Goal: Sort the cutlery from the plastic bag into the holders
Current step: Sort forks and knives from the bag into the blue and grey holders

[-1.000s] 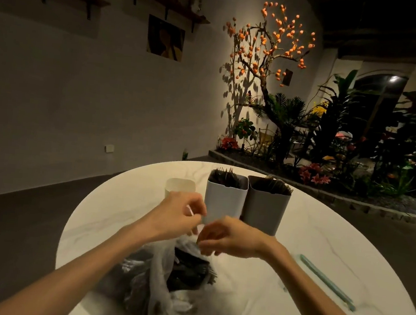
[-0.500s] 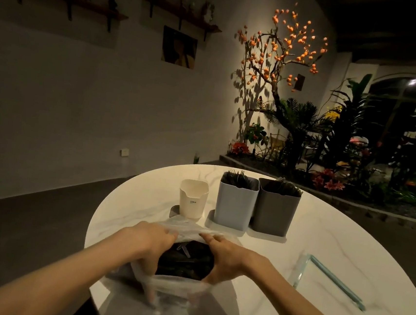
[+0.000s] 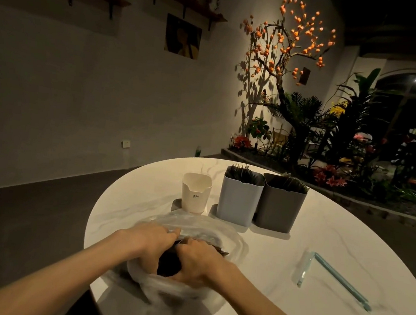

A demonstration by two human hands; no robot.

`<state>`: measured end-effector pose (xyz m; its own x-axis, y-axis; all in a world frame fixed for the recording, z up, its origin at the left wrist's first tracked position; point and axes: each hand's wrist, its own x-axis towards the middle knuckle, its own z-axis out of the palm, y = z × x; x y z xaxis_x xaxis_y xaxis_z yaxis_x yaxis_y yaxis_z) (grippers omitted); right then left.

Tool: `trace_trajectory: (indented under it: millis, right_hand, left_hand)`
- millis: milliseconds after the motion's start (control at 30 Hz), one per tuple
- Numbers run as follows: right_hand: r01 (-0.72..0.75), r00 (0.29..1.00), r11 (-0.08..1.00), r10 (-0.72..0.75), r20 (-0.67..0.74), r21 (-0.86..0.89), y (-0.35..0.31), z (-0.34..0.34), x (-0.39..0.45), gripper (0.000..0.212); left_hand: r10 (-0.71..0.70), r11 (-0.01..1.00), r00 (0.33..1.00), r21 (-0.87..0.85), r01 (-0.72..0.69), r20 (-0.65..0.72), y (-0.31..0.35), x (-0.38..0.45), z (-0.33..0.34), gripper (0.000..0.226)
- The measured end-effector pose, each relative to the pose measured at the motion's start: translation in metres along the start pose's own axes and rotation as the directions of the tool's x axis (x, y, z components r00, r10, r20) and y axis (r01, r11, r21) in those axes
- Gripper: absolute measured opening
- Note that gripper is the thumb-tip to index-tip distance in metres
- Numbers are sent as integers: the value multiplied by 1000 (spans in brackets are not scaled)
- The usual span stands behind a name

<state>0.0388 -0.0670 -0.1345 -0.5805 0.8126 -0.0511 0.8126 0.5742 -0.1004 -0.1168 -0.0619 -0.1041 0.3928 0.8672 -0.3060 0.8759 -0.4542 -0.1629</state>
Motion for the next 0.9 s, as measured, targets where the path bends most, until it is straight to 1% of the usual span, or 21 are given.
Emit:
trace_trajectory:
  millis: [67,133,200,333,400,500,567,633,667,733,833,900]
  right_hand:
    - [-39,999,996,41,16,-78,-5,3,7,67]
    - [-71,997,987,72,0,-147,-8,0,10,70]
    - [-79,997,982,80,-3,-173,-11,-1,12,64]
    - [-21,997,958,42,69,-287,-12,-8,8,54]
    - [-12,996,948,41,83,-317,-12,-19,5,42]
    - [-5,992,945,45,116,-327,-11,-39,2,28]
    - [39,989,924,20,150,-379,-9,-51,-1,27]
    - [60,984,912,15,179,-406,-8,-62,-6,27]
    - [63,983,911,14,182,-408,-6,-67,-9,26]
    - [69,989,903,-7,146,-424,-5,-79,-14,26]
    - [72,996,860,-35,82,-505,-4,-95,-22,28]
    - [86,994,835,-31,110,-544,-2,-106,-27,26]
  left_hand:
    - [8,1000,999,17,-9,32,0,1,1,101]
    - [13,1000,999,-6,-13,43,2,-1,0,101]
    - [7,1000,999,-24,-6,34,3,-3,-1,100]
    - [2,999,1000,-47,-2,-5,-4,-3,1,90]
    - [11,997,998,-79,-16,-66,-9,-1,0,76]
    - [23,994,979,-99,-44,-201,-12,2,-3,41]
    - [14,995,951,-93,-45,-308,-7,3,-7,34]
    - [1,993,921,-104,-46,-390,-1,7,-10,35]
    - [-15,988,914,-149,-50,-405,0,10,-12,35]
    - [-51,936,933,-342,-79,-356,0,16,-14,29]
    - [-23,799,959,-582,-153,-283,8,21,-18,18]
    - [-21,699,962,-692,-180,-272,19,22,-22,14]
